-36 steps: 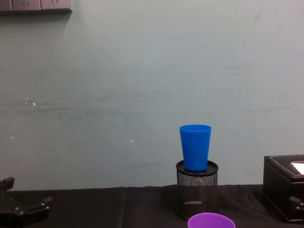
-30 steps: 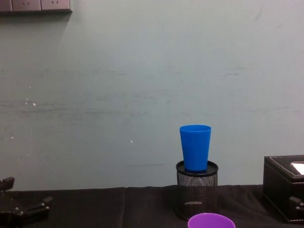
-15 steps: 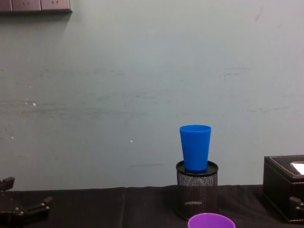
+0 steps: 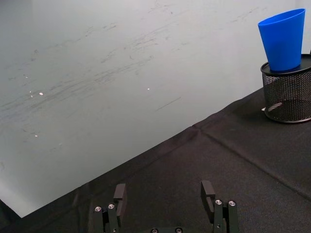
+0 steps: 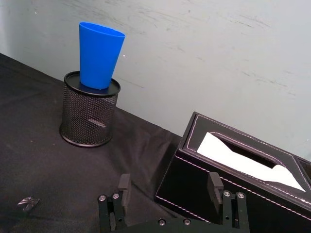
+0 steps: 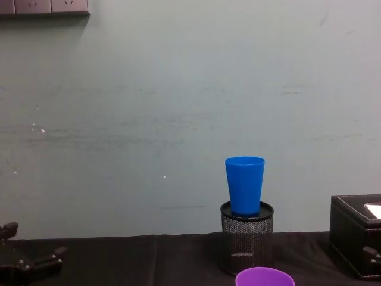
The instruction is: Pick up one cup with a gripper and tap it against the other cup.
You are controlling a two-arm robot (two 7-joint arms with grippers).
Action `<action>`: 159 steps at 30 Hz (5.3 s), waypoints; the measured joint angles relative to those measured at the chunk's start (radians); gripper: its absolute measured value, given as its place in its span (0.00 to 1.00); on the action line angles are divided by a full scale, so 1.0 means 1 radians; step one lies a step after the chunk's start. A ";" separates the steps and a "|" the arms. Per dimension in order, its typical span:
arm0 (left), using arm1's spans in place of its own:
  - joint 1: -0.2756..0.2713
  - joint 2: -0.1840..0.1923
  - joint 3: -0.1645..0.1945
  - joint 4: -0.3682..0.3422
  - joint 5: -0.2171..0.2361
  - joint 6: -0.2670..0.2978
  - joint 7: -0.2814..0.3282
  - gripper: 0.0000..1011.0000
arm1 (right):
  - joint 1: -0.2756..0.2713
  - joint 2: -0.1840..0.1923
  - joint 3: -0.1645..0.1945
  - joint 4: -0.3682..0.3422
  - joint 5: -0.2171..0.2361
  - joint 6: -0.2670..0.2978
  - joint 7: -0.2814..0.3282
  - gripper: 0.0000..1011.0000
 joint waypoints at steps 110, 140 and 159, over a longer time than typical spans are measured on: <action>0.000 0.000 0.000 0.000 0.000 0.000 0.000 0.99 | -0.034 -0.258 0.044 0.082 0.005 -0.107 0.478 0.99; 0.000 0.000 0.000 0.000 0.000 0.000 0.000 0.99 | -0.046 -0.239 0.073 -0.017 0.012 -0.056 0.480 0.73; 0.000 0.000 0.000 0.000 0.000 0.000 0.000 0.99 | 0.002 -0.178 0.110 -0.212 0.075 0.125 0.479 0.73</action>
